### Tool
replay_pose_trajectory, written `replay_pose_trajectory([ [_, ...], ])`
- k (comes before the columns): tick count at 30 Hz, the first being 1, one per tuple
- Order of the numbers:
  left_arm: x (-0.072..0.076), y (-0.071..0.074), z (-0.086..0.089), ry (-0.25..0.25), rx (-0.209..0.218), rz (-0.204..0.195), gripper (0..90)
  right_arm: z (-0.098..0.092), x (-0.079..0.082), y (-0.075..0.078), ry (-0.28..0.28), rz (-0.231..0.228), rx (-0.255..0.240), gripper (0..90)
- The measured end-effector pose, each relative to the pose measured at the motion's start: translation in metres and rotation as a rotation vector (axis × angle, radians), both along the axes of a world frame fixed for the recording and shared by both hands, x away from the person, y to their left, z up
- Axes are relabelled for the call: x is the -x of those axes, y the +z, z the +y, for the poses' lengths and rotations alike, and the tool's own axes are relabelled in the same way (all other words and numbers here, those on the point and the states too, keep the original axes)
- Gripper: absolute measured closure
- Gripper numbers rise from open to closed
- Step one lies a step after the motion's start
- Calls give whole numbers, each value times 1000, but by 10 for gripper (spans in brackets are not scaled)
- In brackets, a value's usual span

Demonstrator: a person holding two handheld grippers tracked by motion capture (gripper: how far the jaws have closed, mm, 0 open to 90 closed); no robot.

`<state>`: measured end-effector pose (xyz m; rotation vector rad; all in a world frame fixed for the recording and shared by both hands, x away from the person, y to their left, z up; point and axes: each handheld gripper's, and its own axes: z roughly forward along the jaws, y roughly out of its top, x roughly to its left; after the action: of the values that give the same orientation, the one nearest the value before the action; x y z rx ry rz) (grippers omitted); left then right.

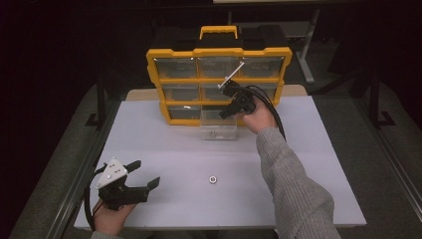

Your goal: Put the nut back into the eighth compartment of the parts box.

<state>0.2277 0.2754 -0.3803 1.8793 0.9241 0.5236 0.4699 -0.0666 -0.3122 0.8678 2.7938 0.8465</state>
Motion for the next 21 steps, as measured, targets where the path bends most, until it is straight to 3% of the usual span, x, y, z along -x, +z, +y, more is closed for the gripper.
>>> replay_pose_trajectory([
  [14, 0, 0, 1, -6, -1, -1, 159, -1, -8, -18, -45, 28, -21, 661],
  [21, -1, 0, 2, -1, 0, 1, 159, -7, -2, -14, -43, 20, -32, 642],
])
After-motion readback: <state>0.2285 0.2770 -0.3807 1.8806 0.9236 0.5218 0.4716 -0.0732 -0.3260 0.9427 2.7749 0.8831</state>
